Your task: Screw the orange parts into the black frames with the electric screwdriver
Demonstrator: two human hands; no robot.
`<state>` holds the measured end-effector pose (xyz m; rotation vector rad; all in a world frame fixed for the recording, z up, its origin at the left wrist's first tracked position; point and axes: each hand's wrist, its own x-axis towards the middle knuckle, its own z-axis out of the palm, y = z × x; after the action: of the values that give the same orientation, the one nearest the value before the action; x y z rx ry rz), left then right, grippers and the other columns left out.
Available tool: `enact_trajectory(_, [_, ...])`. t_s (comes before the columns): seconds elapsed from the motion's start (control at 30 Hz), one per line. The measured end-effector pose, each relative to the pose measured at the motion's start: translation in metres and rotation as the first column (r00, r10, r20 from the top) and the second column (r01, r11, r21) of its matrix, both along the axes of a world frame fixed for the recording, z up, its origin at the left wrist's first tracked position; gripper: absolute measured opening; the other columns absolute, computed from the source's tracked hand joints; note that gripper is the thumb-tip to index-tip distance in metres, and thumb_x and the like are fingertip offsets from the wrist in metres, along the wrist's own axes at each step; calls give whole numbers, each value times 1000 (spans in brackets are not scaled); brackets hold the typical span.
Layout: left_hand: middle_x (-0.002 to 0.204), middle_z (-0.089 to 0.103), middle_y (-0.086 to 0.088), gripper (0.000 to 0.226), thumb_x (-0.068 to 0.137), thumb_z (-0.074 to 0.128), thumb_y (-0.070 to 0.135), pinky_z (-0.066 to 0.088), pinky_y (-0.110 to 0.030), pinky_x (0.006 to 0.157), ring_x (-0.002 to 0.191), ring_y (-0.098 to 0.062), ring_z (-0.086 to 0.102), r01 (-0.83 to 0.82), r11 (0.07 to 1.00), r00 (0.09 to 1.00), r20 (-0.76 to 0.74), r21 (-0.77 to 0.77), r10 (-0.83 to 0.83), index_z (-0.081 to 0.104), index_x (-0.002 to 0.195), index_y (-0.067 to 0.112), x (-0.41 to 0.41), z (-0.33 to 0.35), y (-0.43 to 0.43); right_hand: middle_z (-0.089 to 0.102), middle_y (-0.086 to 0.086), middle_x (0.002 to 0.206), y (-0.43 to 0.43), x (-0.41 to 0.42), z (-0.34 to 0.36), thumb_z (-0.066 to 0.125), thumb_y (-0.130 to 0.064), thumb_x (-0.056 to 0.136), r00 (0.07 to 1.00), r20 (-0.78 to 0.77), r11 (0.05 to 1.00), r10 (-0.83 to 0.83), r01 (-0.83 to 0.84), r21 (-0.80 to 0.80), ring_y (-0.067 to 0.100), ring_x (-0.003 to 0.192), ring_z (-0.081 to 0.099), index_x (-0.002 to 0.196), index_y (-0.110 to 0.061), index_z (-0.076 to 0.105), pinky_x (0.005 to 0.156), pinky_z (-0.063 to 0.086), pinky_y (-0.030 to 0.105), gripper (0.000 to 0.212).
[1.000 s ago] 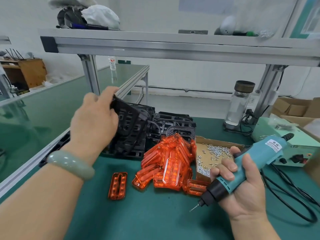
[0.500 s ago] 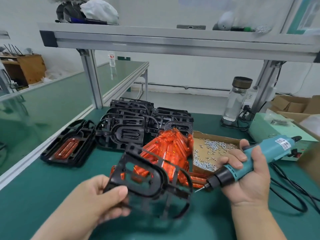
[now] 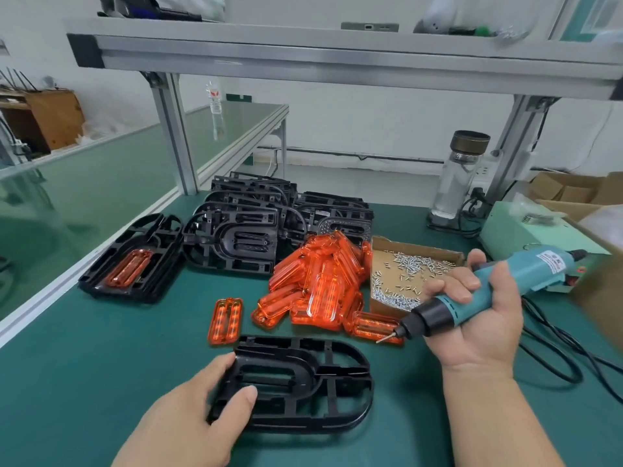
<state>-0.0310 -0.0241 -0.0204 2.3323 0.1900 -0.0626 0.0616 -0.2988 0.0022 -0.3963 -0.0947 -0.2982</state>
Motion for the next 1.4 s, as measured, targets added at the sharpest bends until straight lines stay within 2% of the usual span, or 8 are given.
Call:
enact_trajectory(0.17, [82,54,18,57,81,26,70,46,-17,75,91,-2,57,0,951,995,96,308,-31,22,136,56,8,-2,-14,44,-12,57,1,-2,0,50,-37,88,1000,-15,1000,-2,2,-4,0,43,43,91,-23,56,58,48,17,16])
enact_trajectory(0.5, [82,60,10,63,82,17,74,44,-25,64,90,-8,62,76,749,976,103,658,-189,11,140,48,20,-13,-20,45,-12,56,4,-2,-2,50,-38,87,1000,-5,1000,22,-22,-18,0,43,44,91,-24,56,58,49,17,16])
enact_trajectory(0.6, [97,64,11,61,83,22,75,41,-26,65,97,-9,61,108,766,970,100,633,-220,16,139,51,26,-11,-14,45,-12,57,7,-2,-3,49,-37,88,999,-7,999,35,-35,-29,0,43,44,91,-23,57,58,49,17,16])
enact_trajectory(0.73, [72,58,10,60,76,27,80,46,-24,66,89,-4,61,128,845,969,116,519,-218,29,131,56,32,-7,-5,45,-12,57,9,0,-4,46,-37,91,999,-15,998,50,-51,-46,1,43,44,93,-24,56,58,49,18,17])
enact_trajectory(0.87, [63,62,17,30,74,40,72,52,-27,71,71,-1,60,51,953,979,174,299,-107,57,84,50,48,2,6,46,-11,57,10,0,-5,45,-38,93,999,-19,997,48,-49,-54,1,43,44,93,-23,57,59,49,19,19])
enact_trajectory(1.07, [109,67,-6,45,82,60,53,46,-32,82,103,-26,61,-214,867,977,108,451,185,64,114,21,93,0,32,45,-11,57,12,0,-6,46,-37,93,999,-18,998,50,-51,-43,1,43,45,93,-22,58,58,50,19,20])
enact_trajectory(1.17, [95,70,-3,35,77,67,54,45,-28,73,92,-24,64,-179,881,982,30,437,185,68,92,22,105,3,28,46,-11,58,12,0,-7,46,-37,92,998,-13,997,62,-62,-52,1,43,45,93,-22,58,58,50,19,19])
enact_trajectory(1.4, [63,70,-2,10,74,80,14,53,-26,60,55,-14,65,-209,971,977,9,-115,212,70,76,16,108,17,19,45,-12,57,13,0,-7,45,-38,93,998,-16,996,66,-66,-54,1,43,45,92,-22,58,57,50,19,20])
